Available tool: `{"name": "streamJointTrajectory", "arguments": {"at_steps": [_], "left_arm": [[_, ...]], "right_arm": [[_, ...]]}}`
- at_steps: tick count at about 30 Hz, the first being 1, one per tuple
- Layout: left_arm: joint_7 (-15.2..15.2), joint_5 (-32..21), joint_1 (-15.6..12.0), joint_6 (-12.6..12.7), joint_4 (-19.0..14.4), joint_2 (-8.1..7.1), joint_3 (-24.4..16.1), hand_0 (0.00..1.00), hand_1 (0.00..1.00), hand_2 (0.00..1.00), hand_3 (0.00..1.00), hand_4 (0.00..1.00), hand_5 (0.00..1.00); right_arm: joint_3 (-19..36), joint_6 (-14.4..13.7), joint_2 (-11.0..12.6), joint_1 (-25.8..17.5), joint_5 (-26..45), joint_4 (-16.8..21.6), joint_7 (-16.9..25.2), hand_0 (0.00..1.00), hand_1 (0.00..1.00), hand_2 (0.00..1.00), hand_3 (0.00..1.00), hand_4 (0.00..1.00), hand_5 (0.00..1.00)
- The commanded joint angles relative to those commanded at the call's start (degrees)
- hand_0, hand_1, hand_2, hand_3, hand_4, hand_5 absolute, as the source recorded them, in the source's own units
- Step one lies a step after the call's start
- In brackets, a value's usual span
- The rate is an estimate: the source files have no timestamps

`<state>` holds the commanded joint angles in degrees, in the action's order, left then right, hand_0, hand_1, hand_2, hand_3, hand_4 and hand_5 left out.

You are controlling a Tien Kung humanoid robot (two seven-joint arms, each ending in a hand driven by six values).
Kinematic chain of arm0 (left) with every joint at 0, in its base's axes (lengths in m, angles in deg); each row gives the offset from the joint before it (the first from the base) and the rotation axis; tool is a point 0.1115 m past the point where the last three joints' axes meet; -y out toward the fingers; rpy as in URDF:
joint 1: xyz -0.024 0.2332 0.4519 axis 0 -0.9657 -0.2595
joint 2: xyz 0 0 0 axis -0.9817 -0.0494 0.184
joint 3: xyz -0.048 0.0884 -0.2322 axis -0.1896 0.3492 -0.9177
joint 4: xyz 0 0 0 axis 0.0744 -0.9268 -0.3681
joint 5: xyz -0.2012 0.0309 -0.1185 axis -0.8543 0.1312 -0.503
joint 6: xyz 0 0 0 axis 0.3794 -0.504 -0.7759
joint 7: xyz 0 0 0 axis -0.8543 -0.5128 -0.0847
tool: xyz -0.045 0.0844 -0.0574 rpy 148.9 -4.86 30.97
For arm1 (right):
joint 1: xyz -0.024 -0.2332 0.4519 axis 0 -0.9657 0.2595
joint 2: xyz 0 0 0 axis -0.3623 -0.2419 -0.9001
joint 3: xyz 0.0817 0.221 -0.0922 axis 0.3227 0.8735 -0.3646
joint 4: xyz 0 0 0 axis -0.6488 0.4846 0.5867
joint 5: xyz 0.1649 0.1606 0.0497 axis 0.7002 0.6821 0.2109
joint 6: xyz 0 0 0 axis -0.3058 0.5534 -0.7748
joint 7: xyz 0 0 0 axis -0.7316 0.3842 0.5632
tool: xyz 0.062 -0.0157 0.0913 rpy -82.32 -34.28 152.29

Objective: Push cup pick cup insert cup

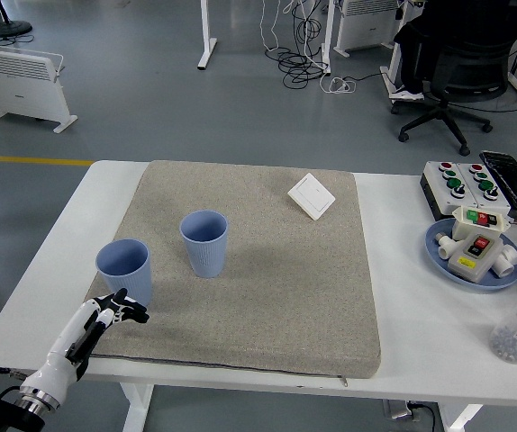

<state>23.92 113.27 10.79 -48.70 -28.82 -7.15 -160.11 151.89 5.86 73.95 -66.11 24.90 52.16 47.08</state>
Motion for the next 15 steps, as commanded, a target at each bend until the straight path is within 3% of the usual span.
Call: {"name": "streamJointTrajectory", "arguments": {"at_steps": [15], "left_arm": [[-0.8, 7.4, 5.4, -0.5, 5.0, -1.03, 1.2, 0.677, 0.53, 0.492, 0.46, 0.634, 0.998]], "right_arm": [[-0.2, 0.0, -0.3, 0.5, 0.7, 0.0, 0.2, 0.692, 0.598, 0.625, 0.546, 0.107, 0.445]]}}
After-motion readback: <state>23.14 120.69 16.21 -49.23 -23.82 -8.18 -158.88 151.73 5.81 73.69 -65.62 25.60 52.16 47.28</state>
